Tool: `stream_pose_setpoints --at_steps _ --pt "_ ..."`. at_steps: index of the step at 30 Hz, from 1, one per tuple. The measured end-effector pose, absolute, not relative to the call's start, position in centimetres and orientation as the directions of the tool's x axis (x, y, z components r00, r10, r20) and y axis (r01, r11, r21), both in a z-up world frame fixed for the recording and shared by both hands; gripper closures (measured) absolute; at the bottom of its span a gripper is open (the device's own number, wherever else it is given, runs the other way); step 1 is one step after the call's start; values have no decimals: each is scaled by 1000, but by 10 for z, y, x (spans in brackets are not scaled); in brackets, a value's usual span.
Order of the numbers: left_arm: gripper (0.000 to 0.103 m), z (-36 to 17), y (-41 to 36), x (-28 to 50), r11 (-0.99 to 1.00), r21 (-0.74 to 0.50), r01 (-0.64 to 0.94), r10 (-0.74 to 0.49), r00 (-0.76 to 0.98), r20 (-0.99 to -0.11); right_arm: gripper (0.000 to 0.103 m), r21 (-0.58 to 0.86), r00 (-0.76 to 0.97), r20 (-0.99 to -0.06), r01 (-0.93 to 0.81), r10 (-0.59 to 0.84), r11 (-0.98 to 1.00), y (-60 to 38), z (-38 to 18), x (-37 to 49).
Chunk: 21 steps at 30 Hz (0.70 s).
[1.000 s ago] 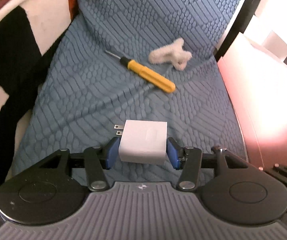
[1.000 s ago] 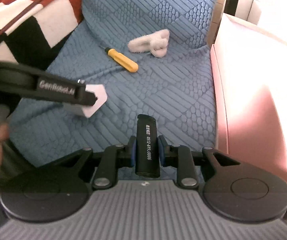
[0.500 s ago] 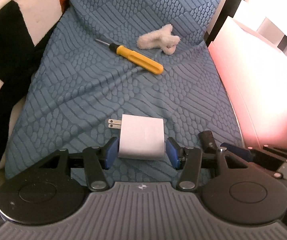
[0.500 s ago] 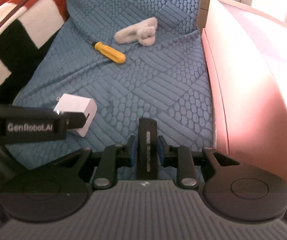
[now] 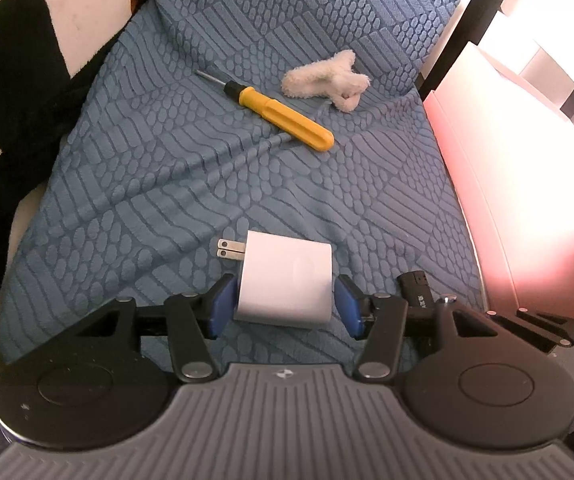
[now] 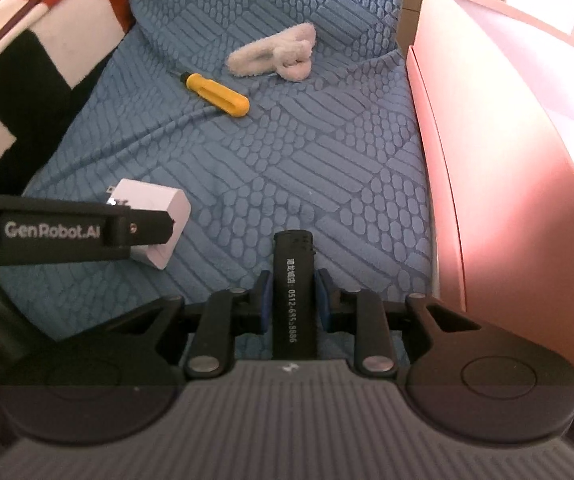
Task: Organize rigid objects
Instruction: 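Lift the charger and USB stick and carry both grippers over the pink box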
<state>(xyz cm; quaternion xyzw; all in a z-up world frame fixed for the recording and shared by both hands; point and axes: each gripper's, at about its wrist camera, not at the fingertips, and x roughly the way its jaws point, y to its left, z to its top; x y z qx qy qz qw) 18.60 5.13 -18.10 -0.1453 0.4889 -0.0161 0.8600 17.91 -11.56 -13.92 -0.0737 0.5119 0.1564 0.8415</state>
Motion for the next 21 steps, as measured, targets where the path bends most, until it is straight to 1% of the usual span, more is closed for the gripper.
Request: stream_pose_setpoints --at_steps 1,4,7,14,16,21 --pt "40 -181 51 186 957 -264 -118 -167 521 -837 77 37 429 -884 -334 187 942 -116 -139 179" --pt "40 -181 50 188 960 -255 -113 -160 528 -834 77 57 452 -869 -310 200 949 -120 -133 180" --pt "40 -182 49 190 959 -261 -108 -166 532 -830 77 13 480 -861 -312 169 950 -118 -129 181" --pt "40 -187 44 198 967 -234 -101 -149 519 -841 77 5 464 -872 -308 155 951 -116 -135 187" --pt "43 -188 43 199 970 -221 -101 -138 522 -842 77 11 455 -877 -304 155 952 -116 -137 189" --pt "44 -189 42 200 973 -209 -96 -127 531 -838 77 -11 466 -874 -300 136 954 -115 -138 189"
